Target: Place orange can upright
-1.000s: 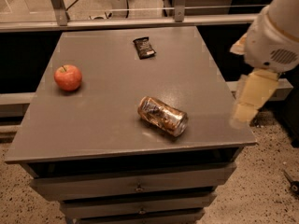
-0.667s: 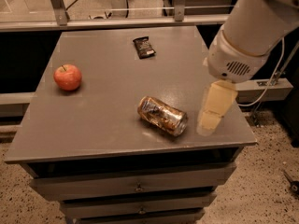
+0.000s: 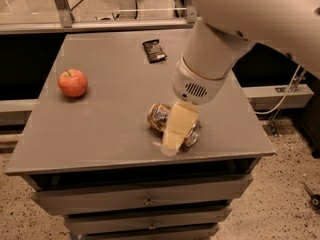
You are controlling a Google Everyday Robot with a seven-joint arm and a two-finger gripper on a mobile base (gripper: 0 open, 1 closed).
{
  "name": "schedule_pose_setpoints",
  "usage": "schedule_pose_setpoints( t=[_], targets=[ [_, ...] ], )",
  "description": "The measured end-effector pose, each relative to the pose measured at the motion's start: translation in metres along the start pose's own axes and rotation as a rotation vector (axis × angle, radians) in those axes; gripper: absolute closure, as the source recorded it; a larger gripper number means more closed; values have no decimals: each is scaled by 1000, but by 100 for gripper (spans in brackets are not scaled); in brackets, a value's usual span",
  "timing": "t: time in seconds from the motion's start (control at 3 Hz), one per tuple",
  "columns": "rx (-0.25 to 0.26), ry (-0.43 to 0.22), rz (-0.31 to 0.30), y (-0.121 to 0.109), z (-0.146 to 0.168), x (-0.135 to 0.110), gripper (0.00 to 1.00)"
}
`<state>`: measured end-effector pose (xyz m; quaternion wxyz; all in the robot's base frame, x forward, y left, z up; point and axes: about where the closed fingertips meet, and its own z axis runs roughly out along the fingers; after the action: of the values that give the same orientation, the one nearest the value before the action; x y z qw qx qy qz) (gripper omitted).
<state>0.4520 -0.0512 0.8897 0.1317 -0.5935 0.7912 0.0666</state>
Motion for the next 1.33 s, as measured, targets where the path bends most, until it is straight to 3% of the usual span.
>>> schedule_pose_setpoints(
  t=[0.33,0.67,1.33],
  targets=[
    [21,-12,8,3,25,-21,0],
    [52,-2,35,-5,52,-28,14],
    [108,2,100,-31,71,-31,58]
  ],
)
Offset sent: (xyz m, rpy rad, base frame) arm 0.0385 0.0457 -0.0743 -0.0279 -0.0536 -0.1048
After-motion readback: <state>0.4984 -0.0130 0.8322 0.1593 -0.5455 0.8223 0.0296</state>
